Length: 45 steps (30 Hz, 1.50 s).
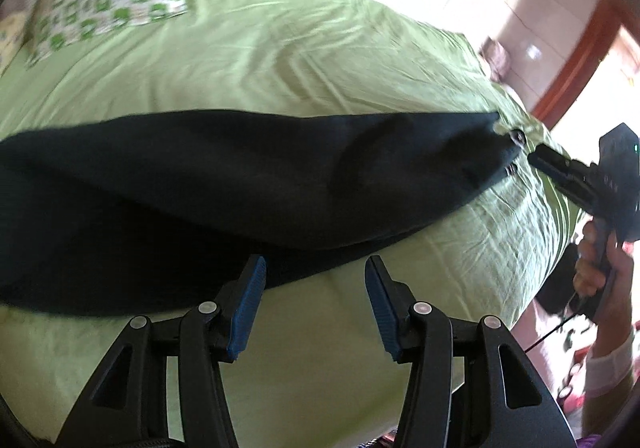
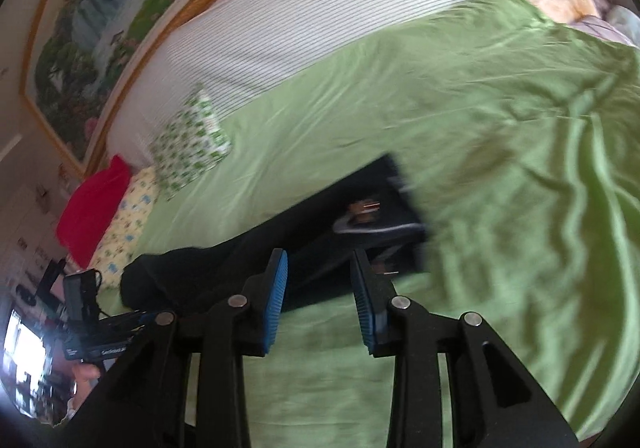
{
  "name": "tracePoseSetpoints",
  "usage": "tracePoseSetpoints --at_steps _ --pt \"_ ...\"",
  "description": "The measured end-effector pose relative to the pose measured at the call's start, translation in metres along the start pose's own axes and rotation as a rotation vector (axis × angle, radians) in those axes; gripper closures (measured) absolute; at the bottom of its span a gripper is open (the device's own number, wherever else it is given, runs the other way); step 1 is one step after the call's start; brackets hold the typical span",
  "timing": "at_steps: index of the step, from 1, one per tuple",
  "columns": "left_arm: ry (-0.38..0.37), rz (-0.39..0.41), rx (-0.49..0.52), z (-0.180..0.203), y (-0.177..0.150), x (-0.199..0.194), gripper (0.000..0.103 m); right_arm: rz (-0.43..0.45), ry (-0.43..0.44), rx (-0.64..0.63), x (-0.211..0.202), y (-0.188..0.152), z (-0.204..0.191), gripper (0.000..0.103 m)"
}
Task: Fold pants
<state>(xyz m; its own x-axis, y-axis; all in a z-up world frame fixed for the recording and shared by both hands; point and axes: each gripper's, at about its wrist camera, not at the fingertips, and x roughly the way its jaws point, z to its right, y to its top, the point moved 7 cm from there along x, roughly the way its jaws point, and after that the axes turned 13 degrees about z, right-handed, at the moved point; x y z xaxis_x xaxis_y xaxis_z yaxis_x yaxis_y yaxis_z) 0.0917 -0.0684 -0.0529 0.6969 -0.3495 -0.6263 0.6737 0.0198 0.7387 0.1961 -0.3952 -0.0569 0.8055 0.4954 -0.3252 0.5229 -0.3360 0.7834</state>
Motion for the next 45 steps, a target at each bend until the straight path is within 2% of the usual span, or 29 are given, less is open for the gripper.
tracePoseSetpoints --at_steps 12,19,25,34,41,45 --pt "0.118 0.098 -0.192 -0.082 -0.013 -0.060 0.046 -0.123 0.182 -0.075 0.049 -0.053 -0.097 0.069" --pt "0.181 0.137 -0.332 -0.137 -0.027 -0.087 0.046 -0.181 0.248 -0.140 0.066 -0.078 -0.141 0.069" --pt "0.229 0.173 -0.382 -0.168 -0.030 -0.106 0.046 -0.224 0.272 -0.221 0.080 -0.097 -0.175 0.063" --pt "0.273 0.221 -0.443 -0.210 -0.023 -0.122 0.044 -0.267 0.291 -0.330 0.098 -0.120 -0.215 0.063" --pt "0.299 0.236 -0.471 -0.235 -0.011 -0.118 0.044 -0.298 0.328 -0.431 0.114 -0.143 -0.243 0.063" --pt "0.292 0.226 -0.488 -0.245 -0.008 -0.111 0.044 -0.299 0.309 -0.522 0.125 -0.153 -0.252 0.063"
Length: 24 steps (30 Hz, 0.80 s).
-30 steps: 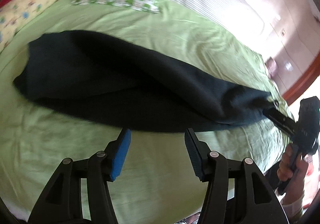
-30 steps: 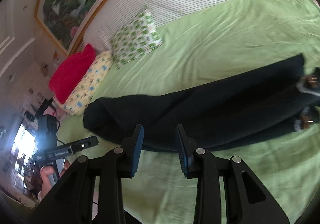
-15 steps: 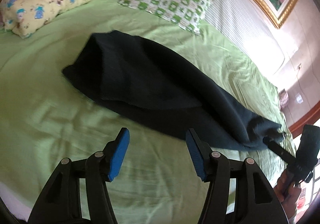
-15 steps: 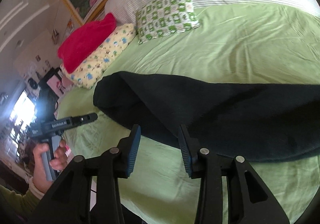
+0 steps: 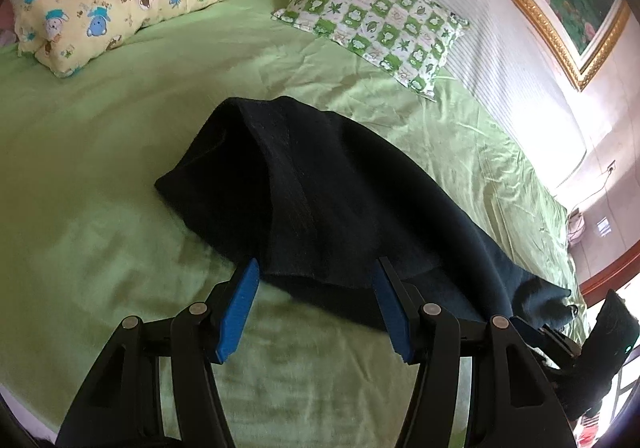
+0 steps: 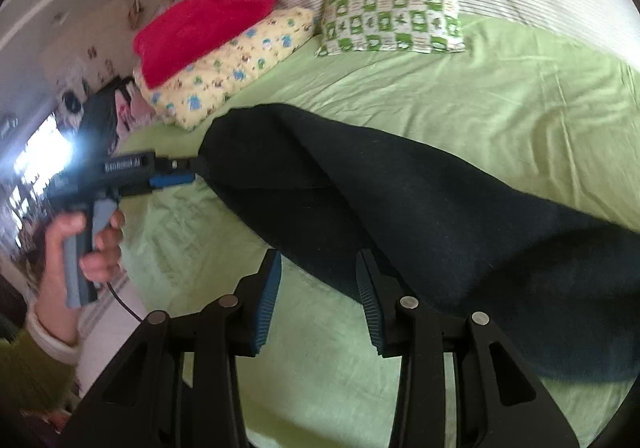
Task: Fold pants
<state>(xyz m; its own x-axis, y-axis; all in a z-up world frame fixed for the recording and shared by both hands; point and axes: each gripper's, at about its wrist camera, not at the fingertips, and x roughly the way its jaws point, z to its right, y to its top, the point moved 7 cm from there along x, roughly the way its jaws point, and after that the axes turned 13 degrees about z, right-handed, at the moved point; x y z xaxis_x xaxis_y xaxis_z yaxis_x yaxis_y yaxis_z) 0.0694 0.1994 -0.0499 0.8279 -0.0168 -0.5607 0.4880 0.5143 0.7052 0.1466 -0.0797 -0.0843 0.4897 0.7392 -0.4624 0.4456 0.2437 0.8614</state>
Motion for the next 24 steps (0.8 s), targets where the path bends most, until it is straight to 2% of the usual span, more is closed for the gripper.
tracePoseSetpoints --at_steps 7,8,9,11,14,17,24 --pt "0.004 -0.009 0.011 0.001 0.003 0.014 0.046 -0.057 -0.215 -0.253 0.015 -0.008 0.015 0.063" --pt "0.008 -0.009 0.019 0.001 0.003 0.017 0.048 -0.066 -0.233 -0.290 0.017 -0.010 0.017 0.063" --pt "0.010 -0.010 0.023 0.001 0.003 0.019 0.057 -0.078 -0.262 -0.340 0.020 -0.013 0.018 0.063" --pt "0.019 -0.019 0.035 0.000 0.004 0.025 0.065 -0.105 -0.302 -0.398 0.025 -0.016 0.021 0.065" --pt "0.018 -0.022 0.051 -0.002 0.006 0.030 0.069 -0.116 -0.352 -0.448 0.030 -0.016 0.025 0.080" --pt "-0.008 -0.020 0.073 -0.001 0.015 0.027 0.071 -0.117 -0.340 -0.395 0.024 -0.008 0.028 0.092" --pt "-0.083 0.046 0.182 0.005 0.075 -0.005 0.072 -0.008 -0.176 -0.110 -0.008 0.036 0.039 0.093"
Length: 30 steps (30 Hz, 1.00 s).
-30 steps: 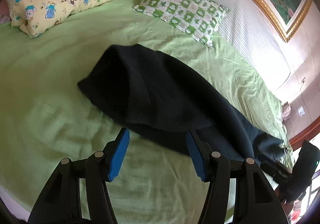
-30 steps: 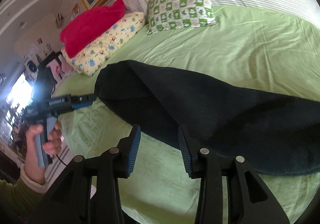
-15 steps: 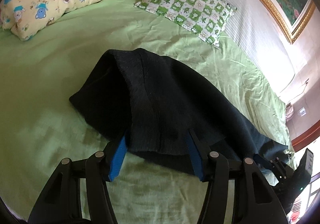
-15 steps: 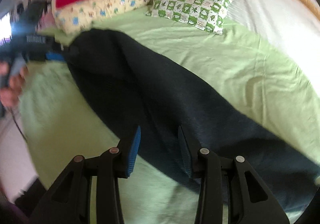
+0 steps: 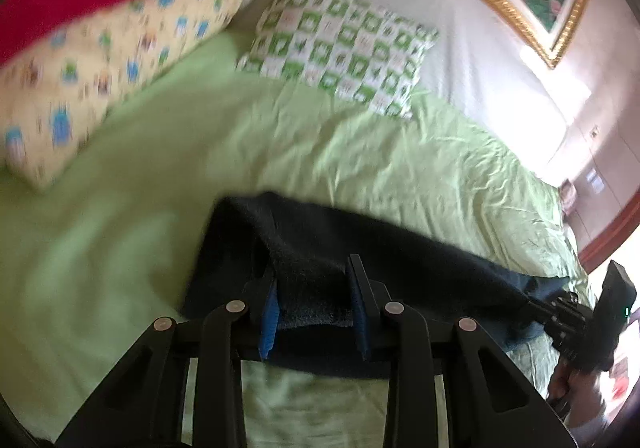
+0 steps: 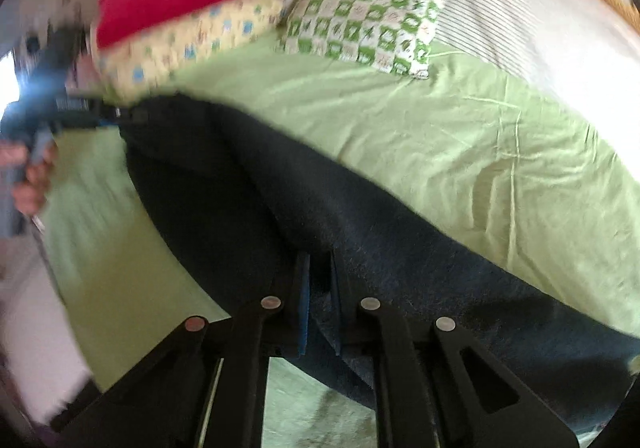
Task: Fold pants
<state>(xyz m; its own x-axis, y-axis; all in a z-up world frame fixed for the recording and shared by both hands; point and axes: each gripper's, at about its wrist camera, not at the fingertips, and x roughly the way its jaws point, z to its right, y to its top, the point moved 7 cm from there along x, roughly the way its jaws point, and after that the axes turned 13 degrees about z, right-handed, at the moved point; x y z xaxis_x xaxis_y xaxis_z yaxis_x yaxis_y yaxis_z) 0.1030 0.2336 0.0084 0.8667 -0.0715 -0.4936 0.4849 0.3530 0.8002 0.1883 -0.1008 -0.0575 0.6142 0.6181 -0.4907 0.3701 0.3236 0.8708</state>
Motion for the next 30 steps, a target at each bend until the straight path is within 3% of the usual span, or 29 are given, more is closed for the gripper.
tracePoseSetpoints --at_steps 4,10,13,17,24,28,30 --pt "-0.029 -0.017 0.020 -0.011 0.010 -0.003 0.072 0.022 0.085 0.102 -0.011 0.005 0.010 0.094" --pt "0.046 -0.099 0.077 -0.039 -0.028 0.025 0.072 -0.079 0.121 0.116 0.012 -0.030 -0.001 0.094" --pt "0.066 -0.139 0.043 -0.058 -0.046 0.039 0.072 -0.113 0.111 0.115 0.020 -0.047 -0.007 0.094" --pt "0.030 -0.119 -0.021 -0.065 -0.050 0.035 0.070 -0.105 0.115 0.157 0.017 -0.053 -0.003 0.094" --pt "0.112 -0.086 0.019 -0.055 -0.049 0.010 0.061 -0.110 0.120 0.233 0.009 -0.056 0.004 0.090" --pt "0.138 -0.046 0.042 -0.043 -0.046 -0.016 0.056 -0.081 0.119 0.244 -0.008 -0.053 0.005 0.077" --pt "0.122 -0.023 0.040 -0.033 -0.045 -0.028 0.048 -0.059 0.112 0.254 -0.021 -0.052 0.008 0.073"
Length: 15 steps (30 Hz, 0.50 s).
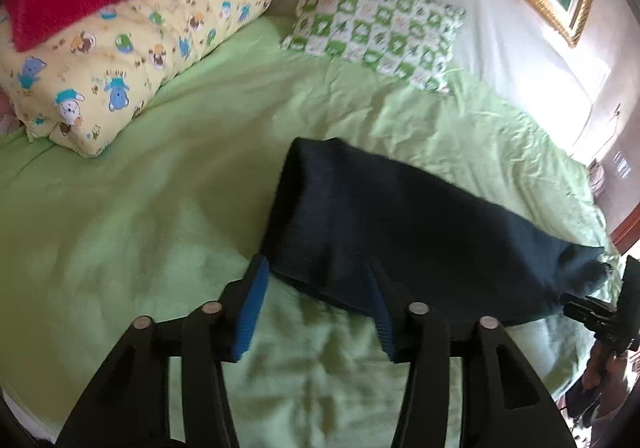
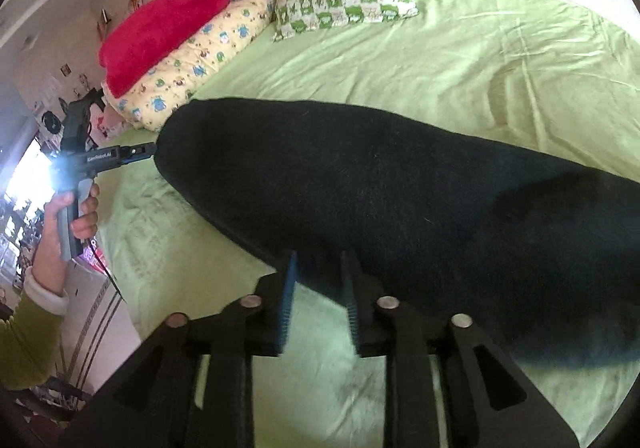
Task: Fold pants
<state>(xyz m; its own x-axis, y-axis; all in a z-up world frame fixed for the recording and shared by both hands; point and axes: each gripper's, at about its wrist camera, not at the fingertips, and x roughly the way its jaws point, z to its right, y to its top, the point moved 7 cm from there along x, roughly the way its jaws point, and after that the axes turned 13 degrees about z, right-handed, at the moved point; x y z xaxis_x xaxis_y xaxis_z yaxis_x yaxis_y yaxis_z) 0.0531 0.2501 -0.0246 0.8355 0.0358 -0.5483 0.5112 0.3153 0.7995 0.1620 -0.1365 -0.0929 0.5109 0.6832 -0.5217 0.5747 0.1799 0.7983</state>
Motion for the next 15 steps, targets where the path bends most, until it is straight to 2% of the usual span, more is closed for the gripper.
tracePoseSetpoints --at_steps 5,8,12,15 --pt "-0.027 0.011 0.007 0.019 0.001 -0.007 0.046 0.037 0.005 0.054 -0.020 0.007 0.010 0.071" --pt "-0.004 -0.005 -0.025 0.020 -0.001 -0.001 0.045 0.064 0.008 0.078 -0.020 0.019 0.015 0.071" --pt "-0.011 -0.042 -0.088 0.018 -0.012 0.005 0.043 0.077 0.049 0.124 -0.007 0.043 0.021 0.071" --pt "-0.016 -0.067 -0.142 0.017 -0.021 0.007 0.043 0.041 0.092 0.157 0.015 0.061 0.024 0.071"
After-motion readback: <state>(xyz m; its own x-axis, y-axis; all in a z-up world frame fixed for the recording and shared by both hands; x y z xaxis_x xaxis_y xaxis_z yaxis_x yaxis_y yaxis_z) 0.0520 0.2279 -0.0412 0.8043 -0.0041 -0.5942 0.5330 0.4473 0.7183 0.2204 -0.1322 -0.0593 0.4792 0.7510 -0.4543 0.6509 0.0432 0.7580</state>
